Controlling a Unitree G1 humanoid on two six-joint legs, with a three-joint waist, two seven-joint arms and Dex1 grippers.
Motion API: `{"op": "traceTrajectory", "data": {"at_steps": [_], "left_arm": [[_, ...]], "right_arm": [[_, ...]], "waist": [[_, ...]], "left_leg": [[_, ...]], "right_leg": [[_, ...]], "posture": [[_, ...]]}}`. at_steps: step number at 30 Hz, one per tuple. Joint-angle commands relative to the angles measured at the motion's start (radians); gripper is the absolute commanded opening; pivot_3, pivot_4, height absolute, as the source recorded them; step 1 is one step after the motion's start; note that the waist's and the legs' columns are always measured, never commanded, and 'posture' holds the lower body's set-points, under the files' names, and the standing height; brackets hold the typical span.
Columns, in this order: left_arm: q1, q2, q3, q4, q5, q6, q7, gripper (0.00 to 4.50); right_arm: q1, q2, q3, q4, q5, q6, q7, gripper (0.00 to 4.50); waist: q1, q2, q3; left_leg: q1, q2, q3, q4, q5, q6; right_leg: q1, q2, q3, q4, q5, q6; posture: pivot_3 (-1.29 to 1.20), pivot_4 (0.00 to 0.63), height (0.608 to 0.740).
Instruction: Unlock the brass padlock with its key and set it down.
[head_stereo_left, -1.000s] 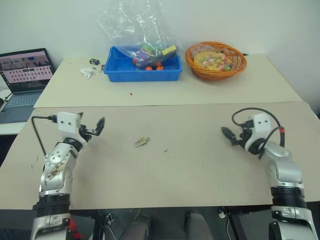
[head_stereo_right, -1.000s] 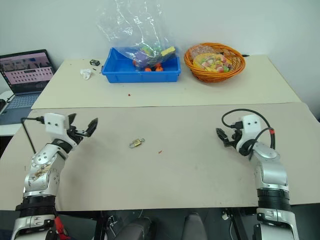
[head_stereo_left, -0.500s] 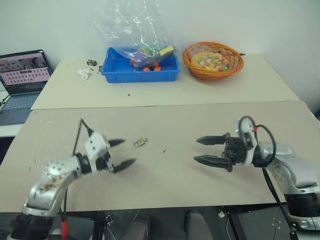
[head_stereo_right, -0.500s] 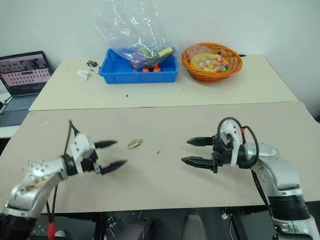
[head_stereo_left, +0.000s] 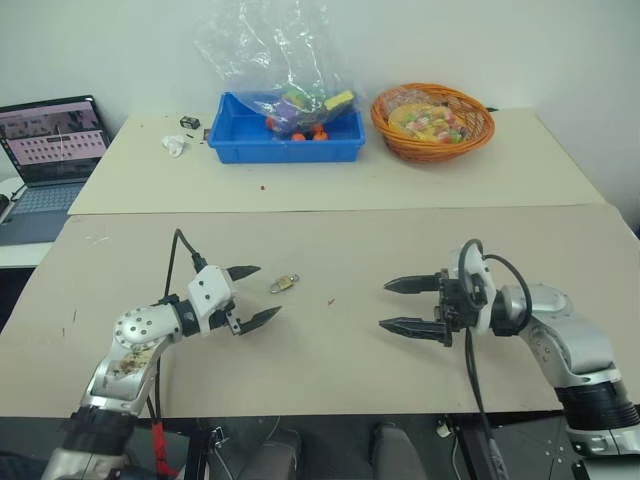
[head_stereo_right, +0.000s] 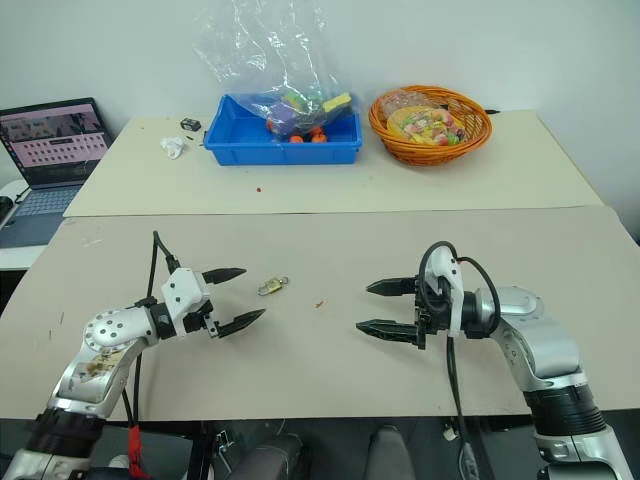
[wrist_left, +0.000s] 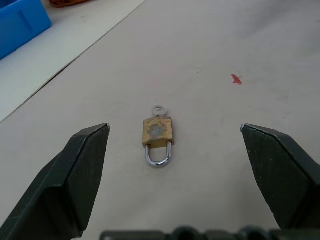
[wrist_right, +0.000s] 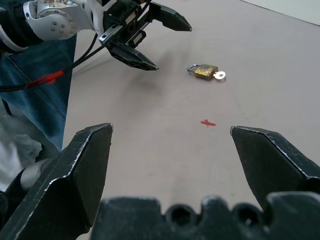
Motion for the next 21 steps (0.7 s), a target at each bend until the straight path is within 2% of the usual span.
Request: {"op": "traceTrajectory", "data": {"at_steps": [1,14,18,21], "left_arm": [[-0.072,-0.035,-0.009,0.099,0.010,-0.040,0.004,4.50],[-0.230,-0.153,-0.081,0.460,0.071,-0.094,-0.057,4.50],[-0.238,-0.160,-0.075,0.490,0.071,-0.089,-0.062,4.50],[-0.202,-0.146,-0.078,0.419,0.066,-0.067,-0.073,4.50]], "right_arm": [[0.001,-0.013,-0.038,-0.048,0.002,-0.022,-0.014,4.44],[0.031,-0.028,-0.094,-0.130,0.038,0.010,-0.067,4.44],[0.032,-0.021,-0.111,-0.148,0.061,0.023,-0.082,4.44],[0.037,-0.022,-0.116,-0.168,0.066,0.029,-0.107,4.44]], "waist": [[0.001,0.000,0.000],[0.001,0.000,0.000],[0.003,0.000,0.000],[0.001,0.000,0.000]], "left_leg": [[0.000,0.000,0.000,0.000,0.000,0.000],[0.001,0.000,0.001,0.002,0.000,0.000],[0.006,0.000,0.001,0.001,0.000,0.001],[0.007,0.000,0.002,0.001,-0.001,0.001]], "right_leg": [[0.000,0.000,0.000,0.000,0.000,0.000],[0.002,0.000,0.000,0.001,0.001,0.000],[0.006,0.000,0.001,0.001,0.001,0.000],[0.008,0.000,0.001,0.000,0.001,0.001]], "posture": [[0.00,0.150,0.740],[0.00,0.150,0.740],[0.00,0.150,0.740],[0.00,0.150,0.740]]}}
